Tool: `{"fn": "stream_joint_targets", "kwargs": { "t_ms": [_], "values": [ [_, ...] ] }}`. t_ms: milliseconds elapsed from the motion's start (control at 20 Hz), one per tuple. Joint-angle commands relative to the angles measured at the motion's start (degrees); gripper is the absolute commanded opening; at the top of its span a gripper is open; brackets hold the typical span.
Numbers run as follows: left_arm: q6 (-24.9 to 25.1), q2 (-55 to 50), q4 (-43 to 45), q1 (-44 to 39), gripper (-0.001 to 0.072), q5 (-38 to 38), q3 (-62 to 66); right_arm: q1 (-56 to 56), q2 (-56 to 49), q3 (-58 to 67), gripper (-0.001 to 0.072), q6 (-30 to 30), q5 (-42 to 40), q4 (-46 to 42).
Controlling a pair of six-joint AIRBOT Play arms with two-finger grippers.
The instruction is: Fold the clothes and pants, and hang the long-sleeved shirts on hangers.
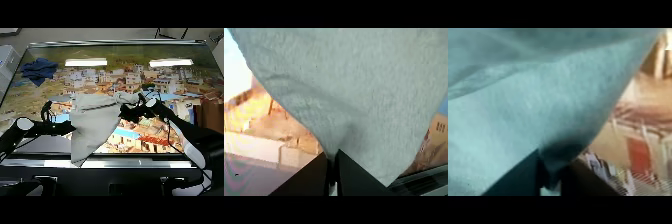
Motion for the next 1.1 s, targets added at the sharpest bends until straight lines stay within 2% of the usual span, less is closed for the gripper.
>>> {"fn": "stream_joint_targets", "kwargs": {
  "t_ms": [0, 150, 300, 450, 550, 700, 850, 900, 1050],
  "values": [
    [1.31, 3.43, 0.13, 0.04, 0.0028, 1.2, 0.2, 1.36, 0.2, 1.38, 0.004, 0.61, -0.63, 0.66],
    [2.75, 6.95, 0.2, 1.81, 0.0028, 4.02, 7.19, -2.84, 4.87, 9.33, 0.0039, -7.41, 9.35, -5.33],
    [2.71, 11.13, -0.52, 5.97, 0.0028, 8.44, 24.72, -9.33, 13.31, 25.35, 0.004, -14.01, 21.44, -8.09],
    [2.69, 13.46, -2.64, 6.93, 0.0029, 15.74, 45.72, -13.11, 20.7, 42.29, 0.0041, -13.66, 35.93, -6.99],
    [2.75, 14.27, -4.44, 5.57, 0.0029, 17.73, 56.46, -13.18, 25.07, 48.63, 0.0041, -13.62, 42.1, -6.86],
    [2.82, 15.96, -4.46, 3.72, 0.0029, 17.86, 65.88, -13.14, 32.76, 50.53, 0.0041, -11.65, 40.85, -7.08],
    [3.17, 17.84, -3.54, 3.74, 0.0029, 17.9, 67.58, -13.14, 37.92, 50.53, 0.0041, -10.4, 37.4, -7.06],
    [3.15, 17.97, -2.45, 3.74, 0.0029, 16.98, 67.58, -13.14, 38.71, 50.53, 0.0042, -10.14, 37.66, -7.1],
    [3.13, 16.9, 0.59, 3.78, 0.0029, 9.73, 65.68, -13.11, 37.62, 50.01, 0.0042, -4.46, 43.3, -9.73]
  ]
}}
